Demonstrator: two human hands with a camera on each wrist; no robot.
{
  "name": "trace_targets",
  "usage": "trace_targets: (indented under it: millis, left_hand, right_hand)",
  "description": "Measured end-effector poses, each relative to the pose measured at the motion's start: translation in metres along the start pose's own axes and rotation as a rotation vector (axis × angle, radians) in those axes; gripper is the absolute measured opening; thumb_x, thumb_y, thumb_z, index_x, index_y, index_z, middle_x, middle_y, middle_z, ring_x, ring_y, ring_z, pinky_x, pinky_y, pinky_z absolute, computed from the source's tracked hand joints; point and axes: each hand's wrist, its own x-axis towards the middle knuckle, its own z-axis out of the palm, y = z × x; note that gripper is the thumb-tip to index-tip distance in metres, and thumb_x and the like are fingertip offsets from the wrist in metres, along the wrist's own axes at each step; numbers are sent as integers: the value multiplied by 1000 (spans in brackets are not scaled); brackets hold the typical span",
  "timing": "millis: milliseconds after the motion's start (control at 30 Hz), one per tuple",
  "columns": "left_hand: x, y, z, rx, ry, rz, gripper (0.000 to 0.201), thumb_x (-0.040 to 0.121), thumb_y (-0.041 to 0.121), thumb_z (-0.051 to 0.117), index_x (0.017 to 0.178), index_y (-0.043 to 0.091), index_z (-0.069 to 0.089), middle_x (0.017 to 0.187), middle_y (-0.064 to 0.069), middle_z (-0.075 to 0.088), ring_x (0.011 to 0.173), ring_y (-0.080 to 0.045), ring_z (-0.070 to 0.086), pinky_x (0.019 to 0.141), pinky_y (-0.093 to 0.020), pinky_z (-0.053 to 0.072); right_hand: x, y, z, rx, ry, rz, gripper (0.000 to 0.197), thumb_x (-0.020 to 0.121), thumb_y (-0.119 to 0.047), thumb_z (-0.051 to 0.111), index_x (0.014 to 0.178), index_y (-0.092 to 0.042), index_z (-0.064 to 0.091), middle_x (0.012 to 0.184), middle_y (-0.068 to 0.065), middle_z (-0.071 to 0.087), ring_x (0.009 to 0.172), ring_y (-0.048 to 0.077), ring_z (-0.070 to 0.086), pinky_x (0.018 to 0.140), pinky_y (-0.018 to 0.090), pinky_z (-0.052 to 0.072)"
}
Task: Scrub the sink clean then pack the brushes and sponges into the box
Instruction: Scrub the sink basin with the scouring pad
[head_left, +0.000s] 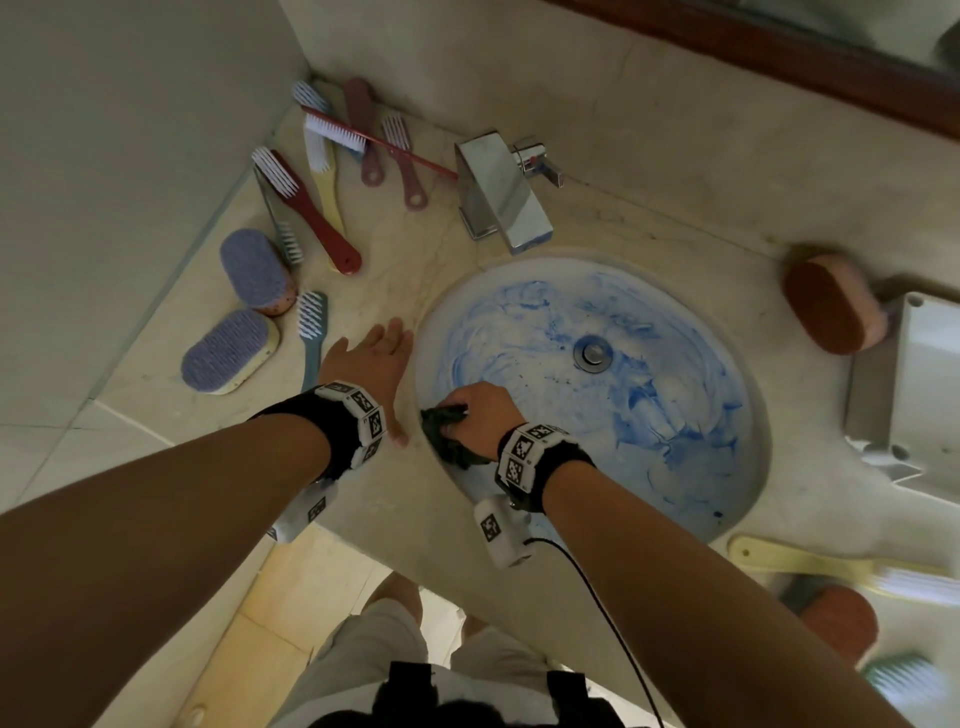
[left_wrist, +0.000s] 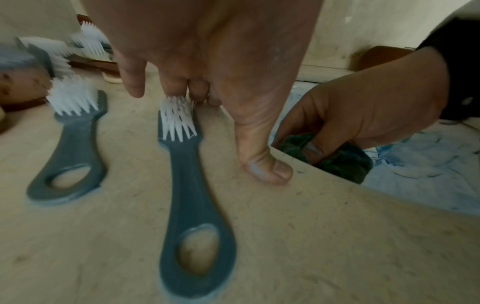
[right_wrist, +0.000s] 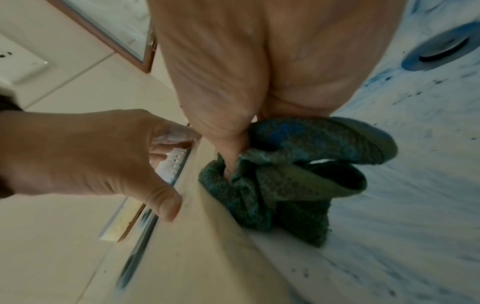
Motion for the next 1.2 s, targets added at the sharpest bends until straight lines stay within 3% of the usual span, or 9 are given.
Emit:
trace_targets:
  millis: [300,500,600,933,1100,1200]
  left_hand:
    - [-5,1,-4,0,5,22,145,56,63,83,154,15,-12,161,-6,-17,150,-23,-5,120,-49,7]
    - [-2,-2,-4,-12,-5,41,149,53,67,82,153,14,-14,160,-6,-19,150,-24,-7,119,-48,5]
    - [-2,-5,-2,-23,11,60,150,51,69,82,153,13,-14,160,-7,-19,149,-25,-7,119,-48,4]
    - [0,-5,-2,-13,35,77,150,52,66,83,153,12,-13,161,-8,-17,149,-26,-4,119,-47,9]
    - [2,-5,-1,14,52,84,150,52,68,82,153,11,-13,161,-10,-16,149,-28,-2,118,-47,10]
    - [1,-5,-1,5,41,86,149,53,66,83,153,11,-13,160,-10,-18,149,-28,-3,118,-48,10]
  right_hand:
    - [-31,27,-3,-125,-198,53,35,85,-18,71,120,-13,69,121,6,67,111,19,60,84,14,40]
    - [-6,-4,-1,-45,-39,38,33,87,-14,68,120,-14,70,119,9,68,111,23,62,90,18,43]
    - [8,-16,-3,43,52,65,31,87,-13,69,118,-14,71,115,9,70,107,22,64,86,17,45]
    - [-9,-5,-5,-75,-91,92,31,86,-12,68,117,-15,72,114,6,71,105,20,64,80,16,41]
    - [27,-29,-10,94,108,120,31,88,-5,60,114,-14,73,113,10,71,106,24,64,88,18,45]
    - [34,-30,-9,141,164,135,24,88,-9,61,108,-12,75,105,10,73,98,22,67,82,19,50]
